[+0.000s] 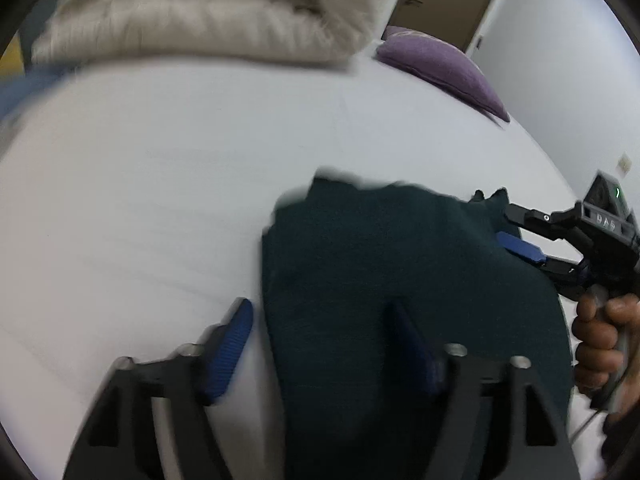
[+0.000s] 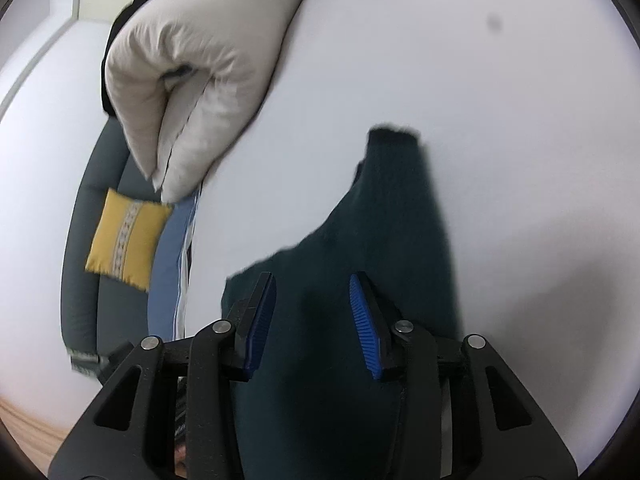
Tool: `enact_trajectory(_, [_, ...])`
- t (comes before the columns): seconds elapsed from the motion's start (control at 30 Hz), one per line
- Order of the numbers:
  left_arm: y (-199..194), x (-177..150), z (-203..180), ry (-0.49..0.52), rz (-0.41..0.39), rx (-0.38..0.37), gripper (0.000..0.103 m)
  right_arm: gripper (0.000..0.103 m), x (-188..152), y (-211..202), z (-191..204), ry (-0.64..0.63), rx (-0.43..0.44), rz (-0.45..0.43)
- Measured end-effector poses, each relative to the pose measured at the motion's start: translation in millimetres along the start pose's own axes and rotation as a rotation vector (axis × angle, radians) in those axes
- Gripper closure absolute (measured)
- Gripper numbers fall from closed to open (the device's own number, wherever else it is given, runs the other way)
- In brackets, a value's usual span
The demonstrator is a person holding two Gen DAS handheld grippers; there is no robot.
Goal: Fold small clothes
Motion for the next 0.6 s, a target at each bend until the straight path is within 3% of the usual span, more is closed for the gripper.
enact_trajectory(0.03, [0.5,-0.5,4.4,-0.017,-0.002,-0.025,0.026,0.069,0.0,-2.0,-3.8,0.005,-0.004,-0.016])
enact_trajectory(0.1, [-3.7,-3.4,-1.3,0.012,-0.019,-0.002,0.026,0.071,0.7,-4.4,-9.2,0.019,-0.005,-0.035])
enact_trajectory(0.23, [-8.0,-1.0,-0.9,-0.010,-0.016,-0.010,0.027,0.066,0.3,-30.7,1.4,-0.021,-0.127,-0.098])
enact_trajectory(0.27, [-12.5,-1.8,0.4,-0.021,-0.018,-0.018,0.030,0.066,-2.7,-39.5,4.4,-0.027,-0.117,-0.102])
enact_trajectory(0.37, [-37.9,-8.7,-1.0,-0.023,-0.072,-0.007,0.041,0.066,-30.3,-74.0,38.7,-0.104,0.038,-0.116])
enact_trajectory(0.43, [-51.3,-16.4,-5.7,-0.002,-0.091,-0.031,0.041,0.064,-55.4,-81.7,59.7,-0.179,0.122,-0.078])
enact_trajectory(0.53, [-45.8,-26.6,-6.8,0.033,-0.064,0.007,0.041,0.062,-88.7,-69.8,73.4,-0.248,0.154,0.027])
enact_trajectory(0.6, [-29.9,-27.7,3.3,-0.005,-0.005,0.000,0.037,0.062,-102.6,-56.4,65.6,-0.262,0.115,0.080])
Point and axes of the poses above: each gripper's, at about its wrist camera, not at the fingertips, and y roughly the way its jaws point, z to its left, x to its top, the point moved 2 cm from there along y, roughly the way its jaws point, and after that the axes turned 15 degrees about -y, right-handed, at the moved point
